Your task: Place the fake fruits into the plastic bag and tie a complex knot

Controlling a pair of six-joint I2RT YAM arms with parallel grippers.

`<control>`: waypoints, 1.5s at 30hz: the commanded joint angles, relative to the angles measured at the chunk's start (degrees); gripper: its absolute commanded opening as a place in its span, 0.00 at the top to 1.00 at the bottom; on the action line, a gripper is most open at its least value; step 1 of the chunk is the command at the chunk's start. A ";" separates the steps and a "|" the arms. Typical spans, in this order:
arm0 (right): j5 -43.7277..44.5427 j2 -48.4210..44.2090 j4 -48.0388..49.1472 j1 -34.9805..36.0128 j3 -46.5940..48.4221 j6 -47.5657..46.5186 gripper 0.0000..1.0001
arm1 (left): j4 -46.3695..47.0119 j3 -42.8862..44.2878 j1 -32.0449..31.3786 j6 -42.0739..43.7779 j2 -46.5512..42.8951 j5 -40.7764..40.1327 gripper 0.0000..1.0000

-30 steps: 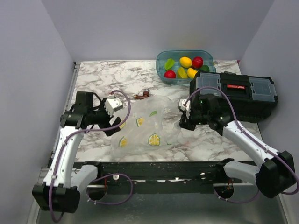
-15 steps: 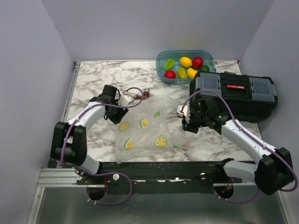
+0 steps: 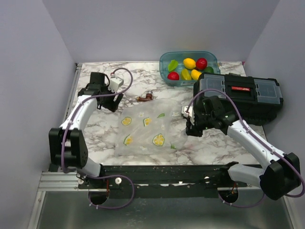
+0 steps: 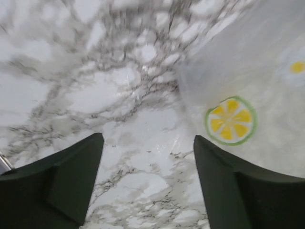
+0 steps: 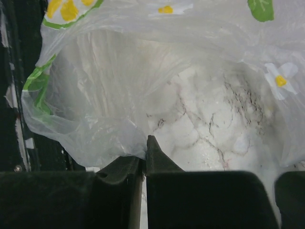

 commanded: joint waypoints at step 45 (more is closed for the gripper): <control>-2.99 -10.56 5.51 2.60 6.58 27.19 0.08 | -13.69 13.72 -34.78 -19.62 -5.84 -4.95 1.00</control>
